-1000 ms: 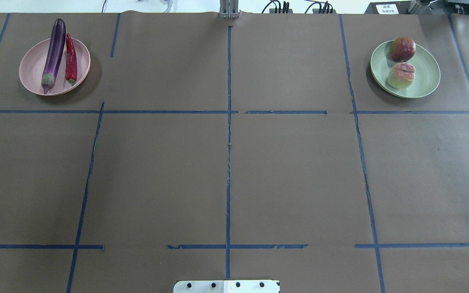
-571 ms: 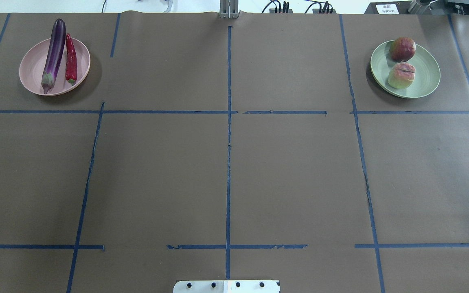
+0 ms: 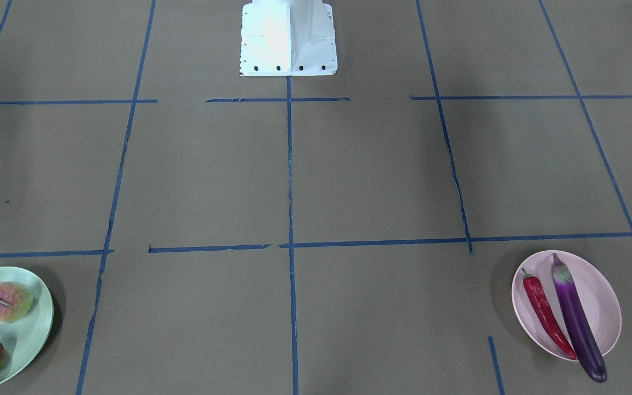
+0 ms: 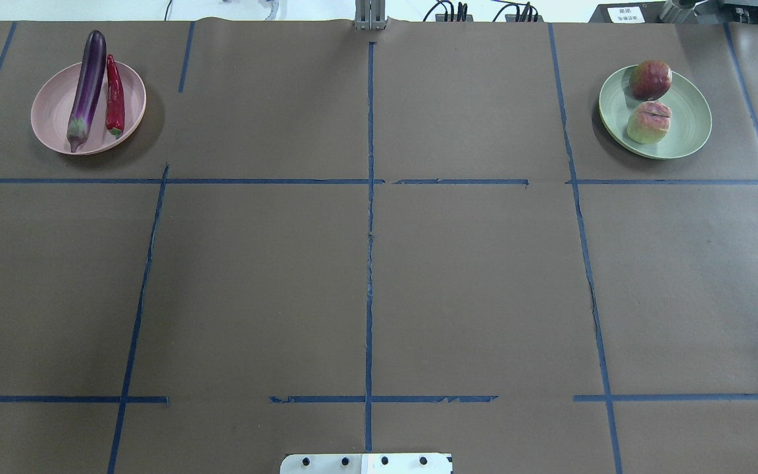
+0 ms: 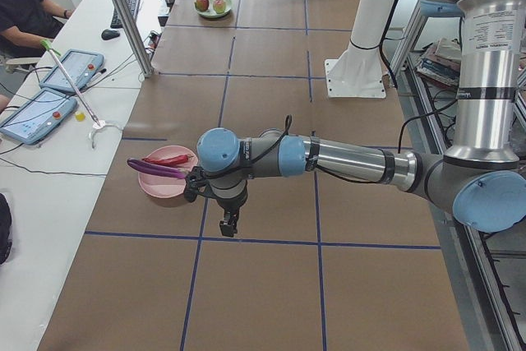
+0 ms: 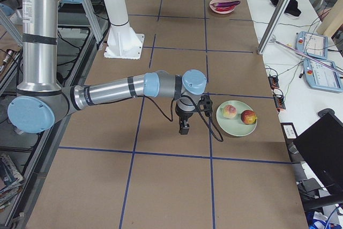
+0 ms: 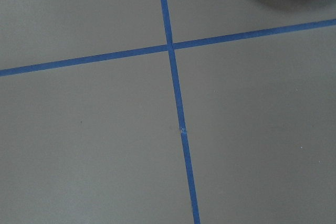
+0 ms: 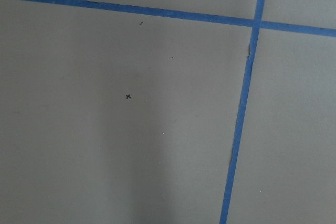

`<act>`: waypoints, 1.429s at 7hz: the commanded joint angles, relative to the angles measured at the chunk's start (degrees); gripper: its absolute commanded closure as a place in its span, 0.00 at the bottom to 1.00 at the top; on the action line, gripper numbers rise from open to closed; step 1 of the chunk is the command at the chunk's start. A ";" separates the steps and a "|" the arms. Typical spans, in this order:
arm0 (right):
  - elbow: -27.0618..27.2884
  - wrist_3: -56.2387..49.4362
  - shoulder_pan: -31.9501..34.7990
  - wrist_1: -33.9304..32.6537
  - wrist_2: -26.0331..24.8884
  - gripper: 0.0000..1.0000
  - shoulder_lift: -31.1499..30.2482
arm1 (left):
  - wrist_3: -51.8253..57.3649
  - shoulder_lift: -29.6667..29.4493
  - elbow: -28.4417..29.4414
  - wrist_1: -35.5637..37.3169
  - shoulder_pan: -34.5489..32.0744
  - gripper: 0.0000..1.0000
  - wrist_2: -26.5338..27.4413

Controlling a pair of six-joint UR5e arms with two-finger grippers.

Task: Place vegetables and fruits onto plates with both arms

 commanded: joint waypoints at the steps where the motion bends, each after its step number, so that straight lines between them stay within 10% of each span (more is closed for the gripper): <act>1: -0.27 1.98 0.00 0.11 0.02 0.00 0.04 | 0.04 -0.16 0.02 -0.16 0.02 0.00 -0.09; 10: -0.71 1.71 -0.26 0.29 0.11 0.00 0.66 | -0.23 -0.51 0.20 -1.56 1.86 0.00 -0.62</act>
